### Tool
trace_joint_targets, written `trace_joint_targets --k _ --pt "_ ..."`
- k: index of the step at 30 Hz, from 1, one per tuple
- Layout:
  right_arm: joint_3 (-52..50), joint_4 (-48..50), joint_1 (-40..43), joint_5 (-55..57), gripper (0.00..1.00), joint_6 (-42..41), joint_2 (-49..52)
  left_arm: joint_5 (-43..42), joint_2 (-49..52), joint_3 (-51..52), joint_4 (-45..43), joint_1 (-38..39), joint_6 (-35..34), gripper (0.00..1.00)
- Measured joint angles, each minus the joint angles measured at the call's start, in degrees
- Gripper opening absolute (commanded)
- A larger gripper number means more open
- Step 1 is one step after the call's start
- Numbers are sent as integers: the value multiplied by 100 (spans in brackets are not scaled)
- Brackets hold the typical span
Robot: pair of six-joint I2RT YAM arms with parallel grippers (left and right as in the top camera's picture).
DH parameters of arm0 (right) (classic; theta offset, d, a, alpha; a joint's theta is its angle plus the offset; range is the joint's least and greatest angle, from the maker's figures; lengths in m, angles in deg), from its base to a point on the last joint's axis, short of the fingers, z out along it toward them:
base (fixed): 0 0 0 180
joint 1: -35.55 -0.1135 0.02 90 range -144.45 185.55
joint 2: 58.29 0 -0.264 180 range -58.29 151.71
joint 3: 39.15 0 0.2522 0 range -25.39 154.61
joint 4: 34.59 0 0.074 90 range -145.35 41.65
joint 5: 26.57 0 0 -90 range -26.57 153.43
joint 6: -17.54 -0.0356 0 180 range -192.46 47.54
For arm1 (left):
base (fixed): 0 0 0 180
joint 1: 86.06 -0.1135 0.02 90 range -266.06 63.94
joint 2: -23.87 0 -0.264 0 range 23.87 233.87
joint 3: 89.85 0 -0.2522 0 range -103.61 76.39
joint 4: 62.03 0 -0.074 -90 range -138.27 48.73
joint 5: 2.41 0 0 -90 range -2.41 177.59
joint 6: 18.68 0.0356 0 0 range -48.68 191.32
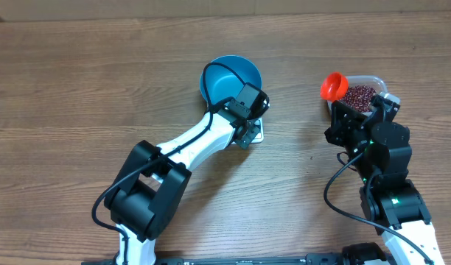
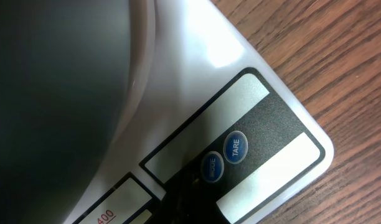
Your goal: Scoop item into bowl and weigh 150g on scale
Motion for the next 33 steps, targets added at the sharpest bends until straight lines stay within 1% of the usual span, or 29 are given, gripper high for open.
trace_joint_targets --k 27,30,33 --pt "0 -2 0 0 4 0 0 0 48 -11 -118 0 0 4" --pt "0 -2 0 0 4 2 0 0 61 -52 -42 2 0 4" --pt "0 -2 0 2 4 0 0 0 66 -125 262 2 0 4"
